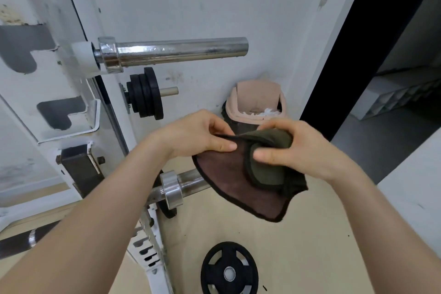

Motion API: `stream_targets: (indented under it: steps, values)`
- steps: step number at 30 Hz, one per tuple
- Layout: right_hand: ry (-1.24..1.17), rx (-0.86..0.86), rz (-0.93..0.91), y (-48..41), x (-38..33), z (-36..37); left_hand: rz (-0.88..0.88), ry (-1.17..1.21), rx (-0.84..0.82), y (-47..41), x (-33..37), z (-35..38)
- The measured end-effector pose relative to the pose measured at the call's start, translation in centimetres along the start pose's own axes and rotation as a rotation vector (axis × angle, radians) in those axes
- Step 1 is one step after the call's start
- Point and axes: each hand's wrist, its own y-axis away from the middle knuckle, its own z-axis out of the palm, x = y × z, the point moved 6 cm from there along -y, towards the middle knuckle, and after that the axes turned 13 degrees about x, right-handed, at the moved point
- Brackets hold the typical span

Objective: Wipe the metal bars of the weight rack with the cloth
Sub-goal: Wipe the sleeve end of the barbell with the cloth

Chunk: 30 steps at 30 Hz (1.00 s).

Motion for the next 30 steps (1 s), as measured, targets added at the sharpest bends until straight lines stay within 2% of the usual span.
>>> stream_targets:
  steps: [1, 2, 4, 6, 9, 12, 14, 16, 18, 21, 23, 26, 27, 30]
  values:
    - [0.139, -0.037, -0.056, 0.1, 0.1, -0.2, 0.039, -0.056, 0.083, -0.4, 0.3, -0.1]
    - [0.277, 0.013, -0.128, 0.0, 0.1, -0.6, 0.092, -0.108, 0.166, -0.6, 0.8, -0.3]
    - [0.457, 0.243, -0.27, 0.3, -0.4, -2.0, 0.208, -0.146, 0.304, -0.6, 2.0, -0.6]
    - [0.463, 0.424, -0.382, 1.3, -1.5, -2.9, 0.328, -0.17, 0.383, -0.2, 2.6, -0.9]
    - [0.511, 0.416, -0.433, 3.0, -2.6, -1.7, 0.403, -0.25, 0.459, 0.7, 1.6, -1.5]
    - [0.723, 0.132, -0.388, 4.2, -2.0, 3.6, 0.326, -0.464, 0.447, 1.4, -2.3, -1.6]
    - [0.704, -0.074, -0.384, 5.2, -0.8, 8.3, 0.211, -0.583, 0.37, 1.9, -5.5, -1.1]
    - [0.644, -0.171, -0.352, 5.8, 0.9, 11.7, 0.11, -0.669, 0.371, 2.4, -7.6, -0.9]
    - [0.494, -0.102, -0.305, 5.9, 2.0, 13.4, 0.064, -0.639, 0.437, 2.7, -8.0, -1.3]
    - [0.118, 0.149, -0.094, 5.6, 3.0, 13.2, 0.038, -0.539, 0.532, 2.8, -6.5, -1.9]
    - [0.006, 0.166, -0.022, 5.6, 3.2, 13.5, 0.014, -0.541, 0.56, 2.5, -5.9, -2.6]
    - [0.095, -0.128, -0.029, 5.9, 2.7, 14.9, -0.096, -0.565, 0.428, 2.3, -7.1, -2.9]
    - [0.154, -0.144, -0.057, 5.8, 2.5, 14.8, -0.129, -0.576, 0.371, 2.6, -7.8, -2.9]
    - [0.392, 0.183, -0.23, 3.6, 0.8, 12.9, -0.149, -0.571, 0.314, 4.3, -9.6, -2.6]
